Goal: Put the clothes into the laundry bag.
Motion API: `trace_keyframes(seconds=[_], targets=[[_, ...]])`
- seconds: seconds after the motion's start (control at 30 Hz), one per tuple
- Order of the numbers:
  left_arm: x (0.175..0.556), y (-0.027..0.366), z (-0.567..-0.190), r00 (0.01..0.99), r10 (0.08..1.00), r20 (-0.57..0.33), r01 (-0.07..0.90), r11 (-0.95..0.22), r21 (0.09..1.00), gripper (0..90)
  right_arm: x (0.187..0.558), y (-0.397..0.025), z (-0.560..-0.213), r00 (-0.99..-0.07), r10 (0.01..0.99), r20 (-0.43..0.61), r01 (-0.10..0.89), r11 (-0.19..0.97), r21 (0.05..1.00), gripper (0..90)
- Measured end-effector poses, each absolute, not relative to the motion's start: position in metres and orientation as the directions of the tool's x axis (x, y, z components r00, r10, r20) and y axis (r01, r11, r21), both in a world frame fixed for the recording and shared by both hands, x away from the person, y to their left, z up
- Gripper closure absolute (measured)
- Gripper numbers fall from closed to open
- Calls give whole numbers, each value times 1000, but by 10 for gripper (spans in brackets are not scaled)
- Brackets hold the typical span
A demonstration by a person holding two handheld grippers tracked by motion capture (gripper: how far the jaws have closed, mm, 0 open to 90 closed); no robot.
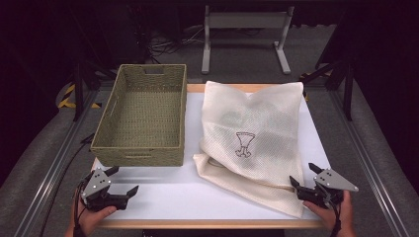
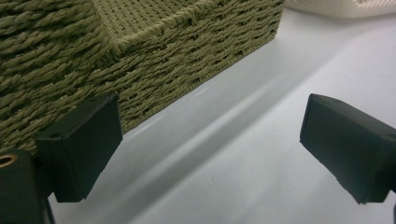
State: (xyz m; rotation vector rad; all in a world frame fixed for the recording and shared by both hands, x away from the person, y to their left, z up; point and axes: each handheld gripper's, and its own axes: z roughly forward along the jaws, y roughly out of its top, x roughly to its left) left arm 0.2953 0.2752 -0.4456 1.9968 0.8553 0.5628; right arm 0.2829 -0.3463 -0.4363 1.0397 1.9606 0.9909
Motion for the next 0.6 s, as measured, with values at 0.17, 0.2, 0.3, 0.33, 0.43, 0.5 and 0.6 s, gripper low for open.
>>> trace_keyframes(seconds=[0.17,0.2,0.3,0.33,0.43,0.5,0.6], targets=[[297,275,-446,647,759,75,366,-395,842,66,283,-346,-437,-437,873,-216,341,383,859,217],[298,275,-446,639,765,84,371,-402,837,67,283,-346,-437,-436,873,-217,342,384,858,216],[298,276,-447,637,768,67,378,-387,841,69,283,-346,-437,-435,873,-221,342,387,856,217],[298,276,-446,639,767,66,377,-386,842,69,283,-345,-437,-435,872,-226,338,390,857,217],[298,277,-446,637,767,72,369,-386,845,69,283,-345,-437,-435,872,-226,338,391,856,217],[298,278,-446,635,769,69,371,-382,846,69,283,-345,-437,-434,873,-224,340,389,856,216],[299,278,-446,636,769,69,372,-384,845,70,283,-345,-437,-432,873,-228,339,391,855,216]])
